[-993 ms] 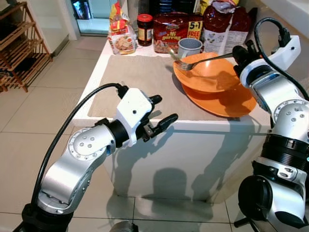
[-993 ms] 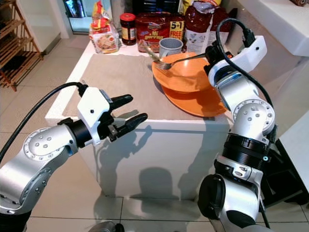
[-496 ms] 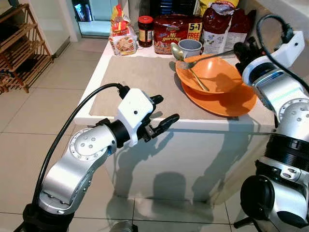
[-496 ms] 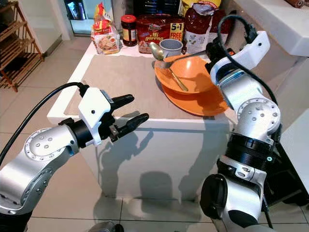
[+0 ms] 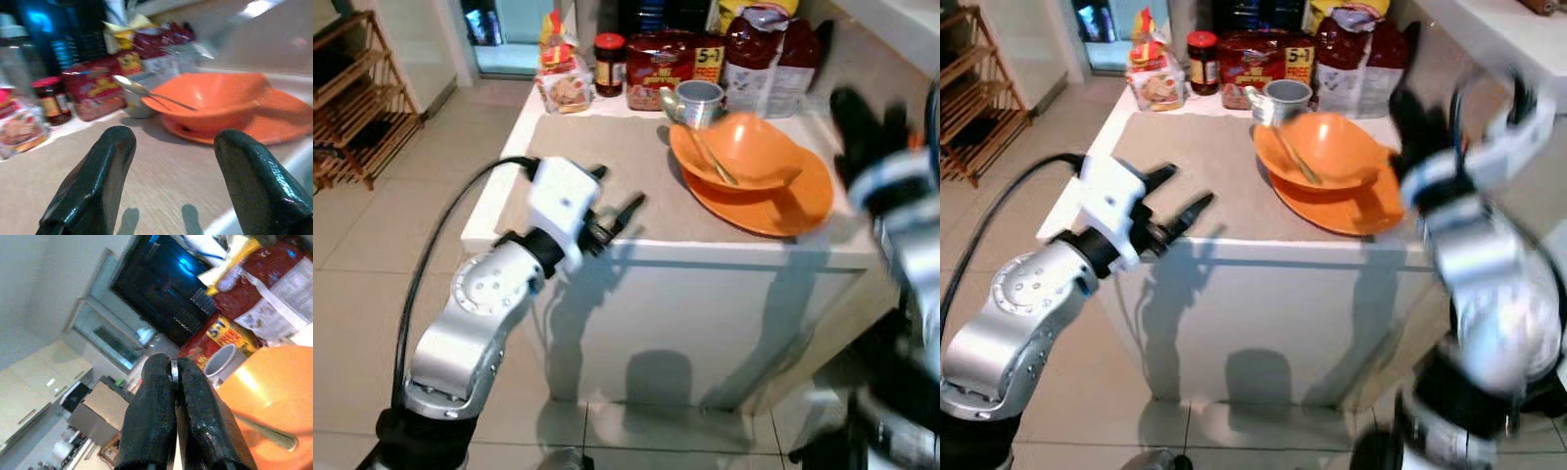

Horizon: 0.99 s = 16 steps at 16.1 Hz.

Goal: Setting the table

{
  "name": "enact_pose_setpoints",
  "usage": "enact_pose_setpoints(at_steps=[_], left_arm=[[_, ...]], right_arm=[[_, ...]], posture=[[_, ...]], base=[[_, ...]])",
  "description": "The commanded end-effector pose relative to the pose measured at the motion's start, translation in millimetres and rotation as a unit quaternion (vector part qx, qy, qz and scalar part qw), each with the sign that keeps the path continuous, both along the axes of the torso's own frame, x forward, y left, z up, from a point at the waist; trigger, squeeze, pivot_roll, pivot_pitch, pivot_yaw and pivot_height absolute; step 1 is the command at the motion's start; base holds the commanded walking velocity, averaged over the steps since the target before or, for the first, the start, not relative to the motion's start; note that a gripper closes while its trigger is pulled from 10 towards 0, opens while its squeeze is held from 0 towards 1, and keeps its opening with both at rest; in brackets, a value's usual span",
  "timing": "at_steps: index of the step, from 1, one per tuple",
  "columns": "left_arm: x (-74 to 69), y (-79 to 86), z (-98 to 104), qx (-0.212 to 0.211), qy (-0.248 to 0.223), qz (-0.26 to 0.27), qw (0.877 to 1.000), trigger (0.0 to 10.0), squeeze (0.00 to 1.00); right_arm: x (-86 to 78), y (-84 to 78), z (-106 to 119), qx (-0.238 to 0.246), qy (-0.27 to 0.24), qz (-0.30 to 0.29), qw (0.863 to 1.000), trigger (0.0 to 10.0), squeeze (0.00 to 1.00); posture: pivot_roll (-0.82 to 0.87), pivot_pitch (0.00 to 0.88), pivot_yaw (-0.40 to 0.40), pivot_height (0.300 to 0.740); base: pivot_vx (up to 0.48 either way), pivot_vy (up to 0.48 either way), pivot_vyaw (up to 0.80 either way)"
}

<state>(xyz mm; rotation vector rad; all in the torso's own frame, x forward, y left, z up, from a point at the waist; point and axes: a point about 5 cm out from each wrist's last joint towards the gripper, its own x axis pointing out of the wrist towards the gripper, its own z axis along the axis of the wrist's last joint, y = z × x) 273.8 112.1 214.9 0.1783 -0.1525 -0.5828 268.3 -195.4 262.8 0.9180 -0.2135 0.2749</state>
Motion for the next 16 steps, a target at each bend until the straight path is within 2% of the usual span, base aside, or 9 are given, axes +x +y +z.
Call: enact_pose_setpoints(at_steps=[1, 2, 4, 5, 7, 11, 13, 16], left_arm=[[2.0, 5.2, 1, -0.010, -0.006, 0.022, 1.000, 10.0, 0.00], [0.6, 6.8, 0, -0.005, -0.005, 0.024, 1.000, 10.0, 0.00], [-2.3, 8.0, -2, -0.006, 0.001, 0.025, 1.000, 10.0, 0.00], [-3.2, 5.6, -2, -0.006, 0.003, 0.017, 1.000, 10.0, 0.00], [-2.7, 3.8, 0, -0.012, 0.000, 0.020, 1.000, 10.0, 0.00], [-3.4, 5.2, -6, -0.011, 0.002, 0.036, 0.999, 10.0, 0.00], [-3.7, 4.0, -8, -0.020, 0.005, 0.039, 0.999, 10.0, 0.00], [-0.7, -0.5, -12, -0.025, 0.008, 0.047, 0.999, 10.0, 0.00]], right_arm=[[-13.4, 13.0, 14, -0.018, -0.061, 0.031, 0.997, 3.5, 0.00], [-22.1, 15.7, 10, -0.054, -0.068, 0.021, 0.996, 10.0, 0.00], [-33.9, 20.0, 9, -0.047, -0.078, 0.018, 0.996, 10.0, 0.00], [-37.9, 17.3, -1, -0.044, -0.057, 0.001, 0.997, 10.0, 0.00], [-37.4, 9.3, -17, -0.057, -0.024, -0.033, 0.998, 10.0, 0.00], [-37.8, -3.7, -30, -0.085, 0.005, -0.116, 0.990, 10.0, 0.00], [-40.7, -1.8, -32, -0.085, 0.007, -0.109, 0.990, 10.0, 0.00], [-41.0, 1.2, -39, -0.117, 0.013, -0.101, 0.988, 10.0, 0.00]], posture=[[0.05, 0.000, 0.023, 0.740], [0.04, 0.012, 0.043, 0.740], [0.03, 0.023, 0.055, 0.740], [0.03, 0.026, 0.050, 0.740], [0.03, 0.025, 0.046, 0.740], [0.03, 0.014, 0.034, 0.740], [0.03, 0.014, 0.034, 0.740], [0.02, 0.014, 0.038, 0.740]], base=[[0.000, 0.000, 0.00], [0.000, 0.000, 0.00], [0.000, 0.000, 0.00], [-0.330, 0.000, 0.00], [-0.339, 0.000, 0.00], [-0.148, 0.000, 0.00], [0.000, 0.000, 0.00], [0.000, 0.000, 0.00]])
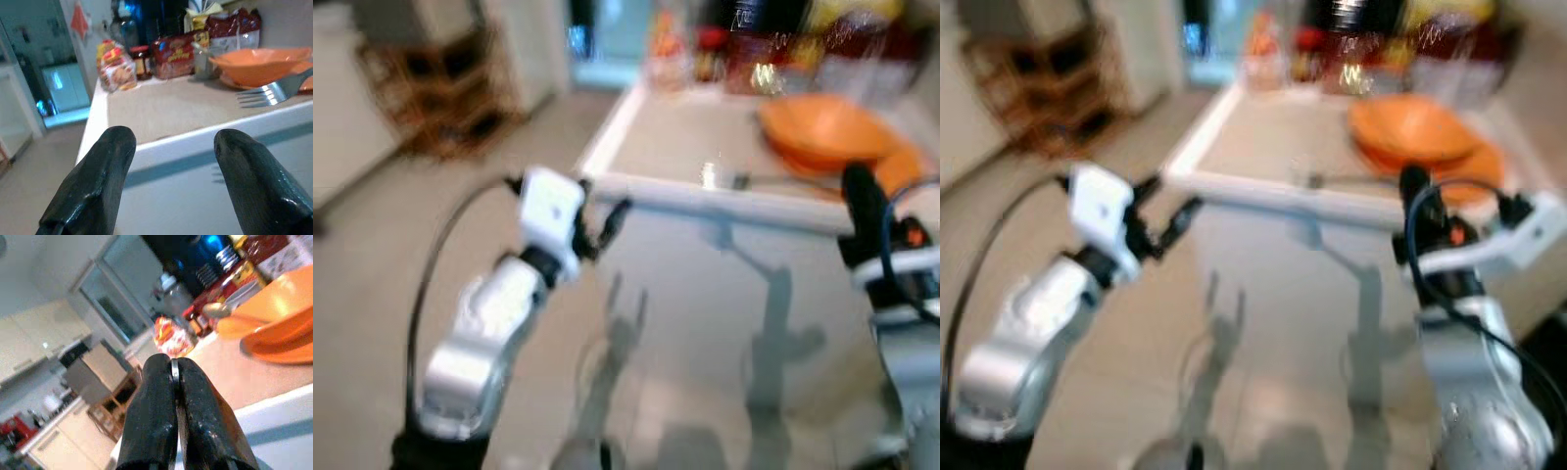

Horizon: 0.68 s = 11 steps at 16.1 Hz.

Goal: Setting the table

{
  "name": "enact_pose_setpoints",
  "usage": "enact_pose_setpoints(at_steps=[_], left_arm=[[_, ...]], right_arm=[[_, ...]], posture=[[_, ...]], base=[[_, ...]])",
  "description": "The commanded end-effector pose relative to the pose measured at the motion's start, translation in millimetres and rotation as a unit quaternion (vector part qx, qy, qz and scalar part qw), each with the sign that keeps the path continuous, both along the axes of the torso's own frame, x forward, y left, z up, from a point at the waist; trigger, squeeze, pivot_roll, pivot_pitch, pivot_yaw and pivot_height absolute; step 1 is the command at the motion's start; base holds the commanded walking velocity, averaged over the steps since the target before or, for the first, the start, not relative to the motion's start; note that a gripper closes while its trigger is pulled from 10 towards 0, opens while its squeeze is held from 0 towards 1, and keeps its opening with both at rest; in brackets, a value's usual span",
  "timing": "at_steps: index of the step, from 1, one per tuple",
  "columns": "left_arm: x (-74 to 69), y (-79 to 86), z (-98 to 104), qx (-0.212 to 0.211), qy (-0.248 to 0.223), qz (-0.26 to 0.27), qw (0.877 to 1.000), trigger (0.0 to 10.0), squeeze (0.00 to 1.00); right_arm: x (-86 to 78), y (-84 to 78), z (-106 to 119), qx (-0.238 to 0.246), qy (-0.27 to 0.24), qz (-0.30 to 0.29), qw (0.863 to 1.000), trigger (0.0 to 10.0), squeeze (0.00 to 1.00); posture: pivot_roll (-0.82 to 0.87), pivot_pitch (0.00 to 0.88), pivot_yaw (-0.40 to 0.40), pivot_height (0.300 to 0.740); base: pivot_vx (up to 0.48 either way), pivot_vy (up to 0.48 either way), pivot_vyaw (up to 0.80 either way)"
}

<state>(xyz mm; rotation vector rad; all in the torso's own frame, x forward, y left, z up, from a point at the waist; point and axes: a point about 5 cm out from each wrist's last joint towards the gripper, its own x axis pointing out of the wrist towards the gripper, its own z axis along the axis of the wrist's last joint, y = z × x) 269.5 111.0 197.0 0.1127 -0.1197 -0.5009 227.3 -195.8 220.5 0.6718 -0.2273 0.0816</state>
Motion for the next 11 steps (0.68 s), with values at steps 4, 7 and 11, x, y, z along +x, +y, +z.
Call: enact_pose_setpoints(at_steps=[4, 7, 11], left_arm=[[11.2, 0.1, 2, 0.001, -0.009, 0.033, 0.999, 10.0, 0.00], [17.0, -5.0, 2, -0.004, -0.011, 0.046, 0.999, 10.0, 0.00], [22.0, -8.7, -3, -0.010, -0.002, 0.056, 0.998, 10.0, 0.00]], right_arm=[[8.5, -1.2, -1, -0.039, 0.001, -0.015, 0.999, 10.0, 0.00], [21.3, -9.6, -4, -0.123, 0.016, -0.069, 0.990, 10.0, 0.00], [26.9, -10.0, -13, -0.139, 0.014, -0.053, 0.989, 10.0, 0.00]], posture=[[0.00, 0.016, 0.037, 0.740], [-0.01, 0.015, 0.039, 0.740], [-0.03, 0.012, 0.045, 0.740]], base=[[0.000, -0.137, -0.59], [0.000, -0.277, 0.00], [0.000, -0.277, 0.00]])
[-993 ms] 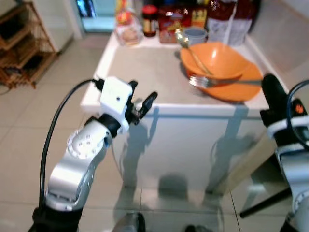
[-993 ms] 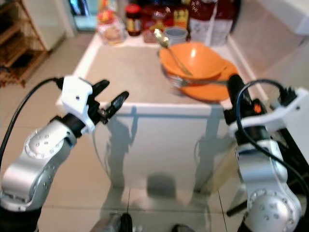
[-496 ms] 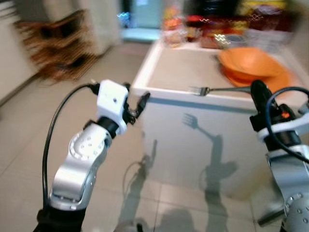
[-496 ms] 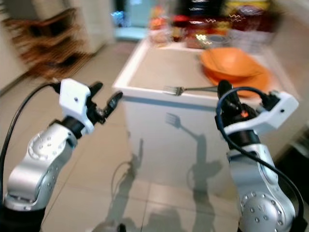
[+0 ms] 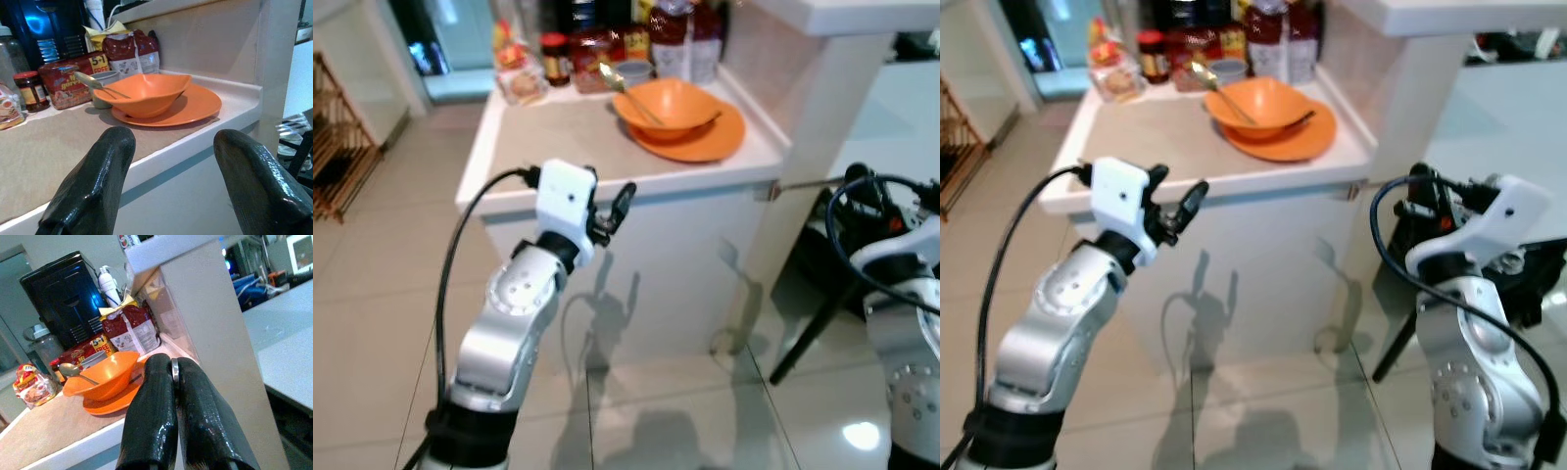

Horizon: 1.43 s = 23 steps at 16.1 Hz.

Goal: Setting the table

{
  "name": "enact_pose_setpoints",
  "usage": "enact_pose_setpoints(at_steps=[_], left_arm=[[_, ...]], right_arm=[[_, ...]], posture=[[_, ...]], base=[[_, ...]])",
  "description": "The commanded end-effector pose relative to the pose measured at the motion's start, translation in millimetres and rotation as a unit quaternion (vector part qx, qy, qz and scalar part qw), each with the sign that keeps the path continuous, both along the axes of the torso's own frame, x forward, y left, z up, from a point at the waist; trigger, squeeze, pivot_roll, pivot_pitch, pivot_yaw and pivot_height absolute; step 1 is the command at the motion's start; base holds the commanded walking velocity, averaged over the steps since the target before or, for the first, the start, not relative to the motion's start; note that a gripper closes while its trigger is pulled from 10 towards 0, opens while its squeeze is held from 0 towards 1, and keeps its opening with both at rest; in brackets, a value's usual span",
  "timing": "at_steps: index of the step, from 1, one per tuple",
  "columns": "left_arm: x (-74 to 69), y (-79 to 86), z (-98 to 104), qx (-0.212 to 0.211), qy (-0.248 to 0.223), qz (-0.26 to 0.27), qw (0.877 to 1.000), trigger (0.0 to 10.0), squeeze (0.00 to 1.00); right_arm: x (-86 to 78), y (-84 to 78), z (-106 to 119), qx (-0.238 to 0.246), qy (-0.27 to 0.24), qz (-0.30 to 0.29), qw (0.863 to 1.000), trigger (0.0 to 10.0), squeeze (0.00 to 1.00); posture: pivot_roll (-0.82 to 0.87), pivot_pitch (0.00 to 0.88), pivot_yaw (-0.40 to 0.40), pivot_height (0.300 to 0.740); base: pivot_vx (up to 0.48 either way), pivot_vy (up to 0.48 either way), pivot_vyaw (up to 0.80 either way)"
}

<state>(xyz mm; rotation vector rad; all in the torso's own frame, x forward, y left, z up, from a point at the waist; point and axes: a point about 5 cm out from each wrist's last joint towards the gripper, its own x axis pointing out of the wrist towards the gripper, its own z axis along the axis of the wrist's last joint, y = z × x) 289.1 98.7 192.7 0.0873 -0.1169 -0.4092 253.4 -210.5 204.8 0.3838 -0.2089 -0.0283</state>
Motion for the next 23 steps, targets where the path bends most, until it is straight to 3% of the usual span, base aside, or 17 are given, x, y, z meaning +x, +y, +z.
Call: enact_pose_setpoints(at_steps=[1, 7, 13, 18, 23], left_arm=[[3.9, -0.4, 0, 0.007, -0.004, 0.011, 1.000, 10.0, 0.00], [5.3, 2.6, -3, 0.018, -0.007, 0.020, 1.000, 10.0, 0.00], [6.2, -0.7, -1, 0.018, -0.016, 0.011, 1.000, 10.0, 0.00], [8.8, -3.5, 2, 0.019, -0.023, 0.008, 1.000, 10.0, 0.00], [10.2, -3.5, 3, 0.017, -0.026, 0.013, 0.999, 10.0, 0.00]], right_arm=[[2.6, 7.1, 1, 0.013, -0.017, 0.017, 1.000, 10.0, 0.00], [-4.3, 8.5, 21, 0.055, -0.078, 0.045, 0.994, 10.0, 0.00], [-11.8, 1.8, 14, 0.045, -0.065, 0.044, 0.996, 10.0, 0.00], [-8.8, -5.1, 17, 0.022, -0.062, 0.039, 0.997, 10.0, 0.00], [-6.3, -0.6, 13, 0.007, -0.050, 0.041, 0.998, 10.0, 0.00]], posture=[[-0.03, 0.008, 0.044, 0.740], [-0.05, 0.000, 0.042, 0.740], [-0.06, 0.000, 0.054, 0.740], [-0.07, 0.000, 0.058, 0.740], [-0.07, 0.000, 0.051, 0.740]], base=[[0.000, -0.281, 0.00], [0.000, -0.280, 0.00], [0.000, -0.296, 0.00], [0.000, -0.335, 0.00], [0.000, -0.442, 0.75]])
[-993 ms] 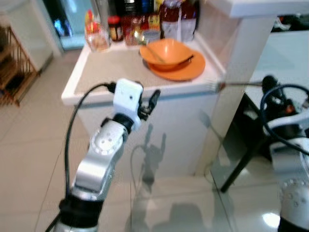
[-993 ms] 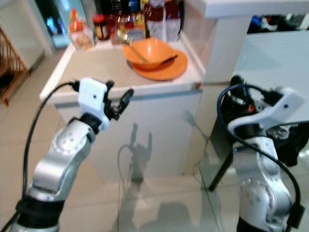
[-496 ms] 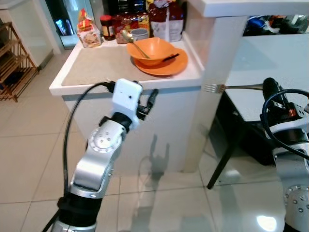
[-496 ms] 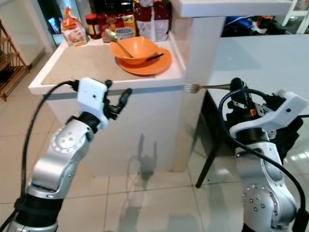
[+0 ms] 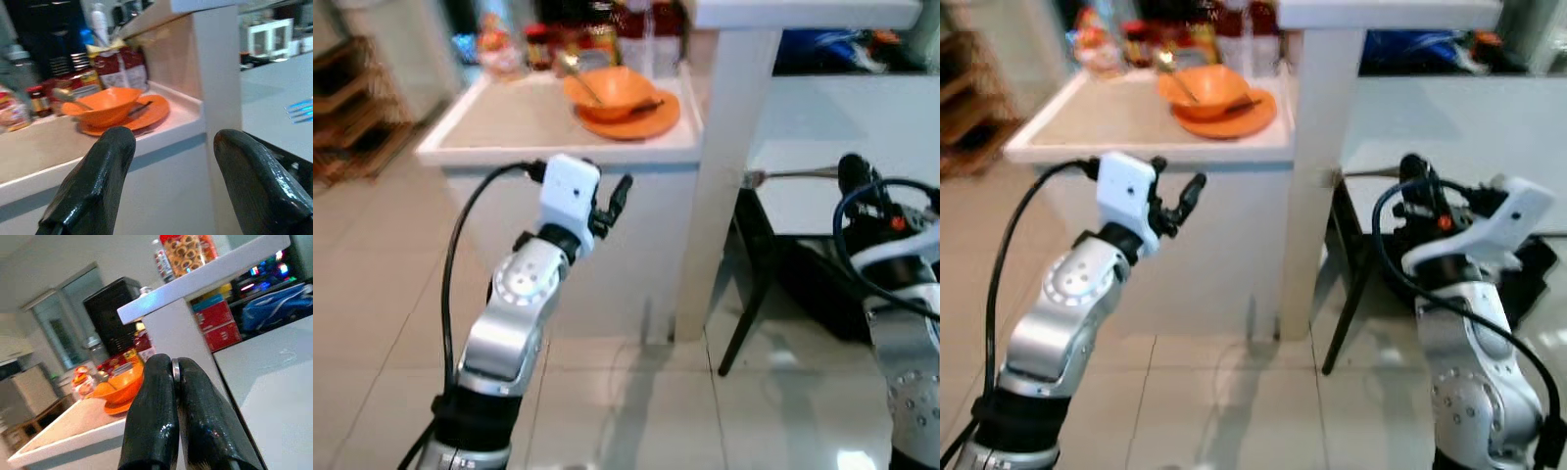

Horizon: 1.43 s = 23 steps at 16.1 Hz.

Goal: Setting the table

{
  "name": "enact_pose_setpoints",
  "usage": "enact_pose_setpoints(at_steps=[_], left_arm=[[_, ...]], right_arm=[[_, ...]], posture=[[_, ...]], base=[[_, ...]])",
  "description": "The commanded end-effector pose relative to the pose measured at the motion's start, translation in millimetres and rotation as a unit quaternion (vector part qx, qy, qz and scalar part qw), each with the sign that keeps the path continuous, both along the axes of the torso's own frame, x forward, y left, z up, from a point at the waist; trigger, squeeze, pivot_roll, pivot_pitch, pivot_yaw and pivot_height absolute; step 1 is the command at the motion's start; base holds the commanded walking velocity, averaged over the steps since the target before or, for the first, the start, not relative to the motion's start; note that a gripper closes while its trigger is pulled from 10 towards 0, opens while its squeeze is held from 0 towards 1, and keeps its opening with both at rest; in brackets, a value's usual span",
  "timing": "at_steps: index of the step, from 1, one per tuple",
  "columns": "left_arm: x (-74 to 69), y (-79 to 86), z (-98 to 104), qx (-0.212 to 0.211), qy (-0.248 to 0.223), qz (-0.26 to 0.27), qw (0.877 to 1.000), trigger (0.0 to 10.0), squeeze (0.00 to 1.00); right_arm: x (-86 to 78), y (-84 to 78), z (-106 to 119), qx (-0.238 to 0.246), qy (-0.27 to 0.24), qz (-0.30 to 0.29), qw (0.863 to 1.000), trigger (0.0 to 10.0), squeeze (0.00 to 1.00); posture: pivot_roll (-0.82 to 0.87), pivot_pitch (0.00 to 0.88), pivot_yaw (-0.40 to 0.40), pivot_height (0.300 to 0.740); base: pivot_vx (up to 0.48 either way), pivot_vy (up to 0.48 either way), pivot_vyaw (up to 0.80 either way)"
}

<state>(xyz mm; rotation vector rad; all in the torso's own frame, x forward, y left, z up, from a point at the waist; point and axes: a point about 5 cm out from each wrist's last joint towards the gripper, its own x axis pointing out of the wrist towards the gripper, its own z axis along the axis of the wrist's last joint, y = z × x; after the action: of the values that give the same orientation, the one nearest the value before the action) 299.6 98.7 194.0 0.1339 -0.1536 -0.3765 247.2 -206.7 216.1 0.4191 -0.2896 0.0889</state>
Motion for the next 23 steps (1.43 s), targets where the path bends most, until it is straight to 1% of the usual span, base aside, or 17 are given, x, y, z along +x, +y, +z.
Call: enact_pose_setpoints(at_steps=[1, 5, 6, 7, 8, 9, 11, 12, 13, 14, 15, 17, 18, 19, 21, 22, 23], left_arm=[[-0.3, -2.7, 2, 0.000, -0.003, -0.001, 1.000, 10.0, 0.00], [0.6, 0.2, 1, 0.001, -0.003, 0.004, 1.000, 10.0, 0.00], [1.0, 0.4, 1, 0.001, -0.003, 0.004, 1.000, 10.0, 0.00], [2.4, 0.9, 2, 0.000, -0.002, 0.006, 1.000, 10.0, 0.00], [3.7, 1.9, 2, -0.004, -0.002, 0.011, 1.000, 10.0, 0.00], [6.2, 6.7, 2, -0.018, 0.000, 0.033, 0.999, 10.0, 0.00], [5.9, 12.4, 1, -0.022, 0.000, 0.059, 0.998, 10.0, 0.00], [3.7, 18.4, 0, -0.020, -0.001, 0.077, 0.997, 10.0, 0.00], [-1.9, 30.9, -3, -0.020, 0.001, 0.108, 0.994, 10.0, 0.00], [-5.1, 35.8, -4, -0.019, 0.001, 0.120, 0.993, 10.0, 0.00], [-10.6, 43.0, -6, -0.015, 0.001, 0.138, 0.990, 10.0, 0.00], [-22.7, 55.9, -11, -0.007, 0.005, 0.174, 0.985, 10.0, 0.00], [-34.9, 64.7, -18, 0.007, 0.012, 0.194, 0.981, 10.0, 0.00], [-35.9, 64.6, -19, 0.006, 0.014, 0.193, 0.981, 10.0, 0.00], [-38.2, 61.2, -30, 0.023, 0.030, 0.172, 0.984, 10.0, 0.00], [-37.7, 58.1, -46, 0.026, 0.055, 0.150, 0.987, 10.0, 0.00], [-36.4, 55.9, -53, 0.029, 0.063, 0.136, 0.988, 10.0, 0.00]], right_arm=[[0.4, -5.7, 0, -0.004, 0.005, -0.013, 1.000, 10.0, 0.00], [1.4, -6.7, -3, -0.014, 0.017, -0.024, 0.999, 10.0, 0.00], [1.4, -6.7, -4, -0.013, 0.020, -0.027, 0.999, 10.0, 0.00], [1.2, -6.6, -6, -0.020, 0.027, -0.037, 0.999, 10.0, 0.00], [1.9, -4.1, -8, -0.050, 0.039, -0.042, 0.997, 10.0, 0.00], [1.9, 15.3, -13, -0.097, 0.041, -0.021, 0.994, 10.0, 0.00], [2.4, 24.0, -16, -0.096, 0.037, -0.015, 0.995, 10.0, 0.00], [3.8, 27.1, -16, -0.104, 0.031, -0.011, 0.994, 10.0, 0.00], [7.3, 31.9, -13, -0.098, 0.018, 0.001, 0.995, 10.0, 0.00], [9.2, 34.1, -12, -0.093, 0.014, 0.006, 0.996, 10.0, 0.00], [12.1, 39.0, -12, -0.092, 0.010, 0.018, 0.996, 10.0, 0.00], [18.0, 48.6, -14, -0.096, 0.005, 0.047, 0.994, 10.0, 0.00], [23.9, 52.5, -19, -0.097, 0.010, 0.063, 0.993, 10.0, 0.00], [24.7, 52.1, -20, -0.097, 0.011, 0.062, 0.993, 10.0, 0.00], [27.7, 44.0, -37, -0.091, 0.030, 0.041, 0.995, 10.0, 0.00], [25.7, 32.2, -56, -0.084, 0.054, 0.006, 0.995, 10.0, 0.00], [21.2, 23.8, -65, -0.079, 0.065, -0.019, 0.995, 10.0, 0.00]], posture=[[-0.07, 0.000, 0.049, 0.740], [-0.07, 0.000, 0.055, 0.740], [-0.07, 0.000, 0.055, 0.740], [-0.07, 0.000, 0.059, 0.740], [-0.08, 0.000, 0.066, 0.740], [-0.08, 0.000, 0.061, 0.740], [-0.06, 0.006, 0.037, 0.740], [-0.05, 0.012, 0.009, 0.740], [-0.03, 0.020, -0.030, 0.740], [-0.02, 0.024, -0.049, 0.740], [0.00, 0.032, -0.087, 0.740], [0.03, 0.043, -0.141, 0.740], [0.06, 0.049, -0.169, 0.740], [0.06, 0.050, -0.171, 0.740], [0.06, 0.049, -0.164, 0.740], [0.05, 0.046, -0.136, 0.740], [0.05, 0.045, -0.123, 0.740]], base=[[0.000, -0.480, 0.80], [0.000, -0.480, 0.80], [0.000, -0.480, 0.00], [0.000, -0.480, 0.00], [0.000, -0.480, 0.00], [0.000, -0.480, 0.00], [0.000, -0.480, 0.00], [0.000, -0.480, 0.00], [0.000, -0.480, 0.00], [0.000, -0.480, 0.00], [0.000, -0.480, 0.00], [0.000, -0.480, 0.00], [0.000, -0.480, 0.00], [0.000, -0.480, 0.00], [0.000, -0.416, 0.00], [0.000, 0.000, 0.00], [0.000, 0.000, 0.00]])
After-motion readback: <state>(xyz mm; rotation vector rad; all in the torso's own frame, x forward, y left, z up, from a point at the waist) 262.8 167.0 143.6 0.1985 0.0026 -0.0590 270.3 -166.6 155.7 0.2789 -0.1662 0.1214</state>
